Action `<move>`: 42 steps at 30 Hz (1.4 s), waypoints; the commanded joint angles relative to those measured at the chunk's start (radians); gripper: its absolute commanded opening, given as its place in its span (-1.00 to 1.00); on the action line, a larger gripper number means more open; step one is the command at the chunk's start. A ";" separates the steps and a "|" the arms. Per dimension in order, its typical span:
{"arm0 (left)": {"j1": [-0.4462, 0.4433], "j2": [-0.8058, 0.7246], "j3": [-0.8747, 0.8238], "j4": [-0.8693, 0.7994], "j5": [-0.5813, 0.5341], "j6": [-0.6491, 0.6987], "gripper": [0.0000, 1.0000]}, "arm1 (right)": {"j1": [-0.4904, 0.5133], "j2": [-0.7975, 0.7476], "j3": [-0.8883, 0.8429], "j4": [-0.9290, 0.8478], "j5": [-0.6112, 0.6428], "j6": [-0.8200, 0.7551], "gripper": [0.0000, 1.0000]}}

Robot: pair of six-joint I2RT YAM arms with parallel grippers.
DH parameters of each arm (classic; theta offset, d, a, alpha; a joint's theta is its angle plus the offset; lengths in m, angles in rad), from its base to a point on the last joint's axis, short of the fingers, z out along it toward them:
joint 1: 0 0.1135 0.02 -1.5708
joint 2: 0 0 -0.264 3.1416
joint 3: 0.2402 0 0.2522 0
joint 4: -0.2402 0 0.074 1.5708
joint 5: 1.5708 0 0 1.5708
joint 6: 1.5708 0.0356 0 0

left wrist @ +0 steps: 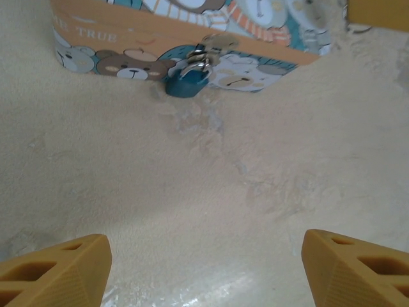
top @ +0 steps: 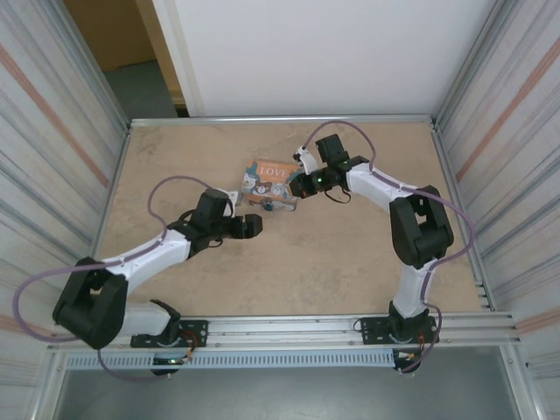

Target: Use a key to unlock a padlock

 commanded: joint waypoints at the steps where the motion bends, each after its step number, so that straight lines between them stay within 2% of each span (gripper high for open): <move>1: 0.024 0.055 0.048 0.064 0.037 0.035 0.57 | -0.008 0.041 0.047 0.017 -0.027 0.016 -1.00; 6: 0.053 0.146 0.084 0.106 0.079 0.047 0.54 | -0.014 0.078 0.058 0.031 -0.041 0.035 -1.00; 21: 0.053 0.342 0.201 0.164 0.143 0.086 0.40 | -0.029 0.115 0.015 0.068 -0.095 0.094 -1.00; 42: 0.053 0.412 0.232 0.208 0.108 0.103 0.35 | 0.011 0.103 -0.084 0.148 -0.098 0.156 -1.00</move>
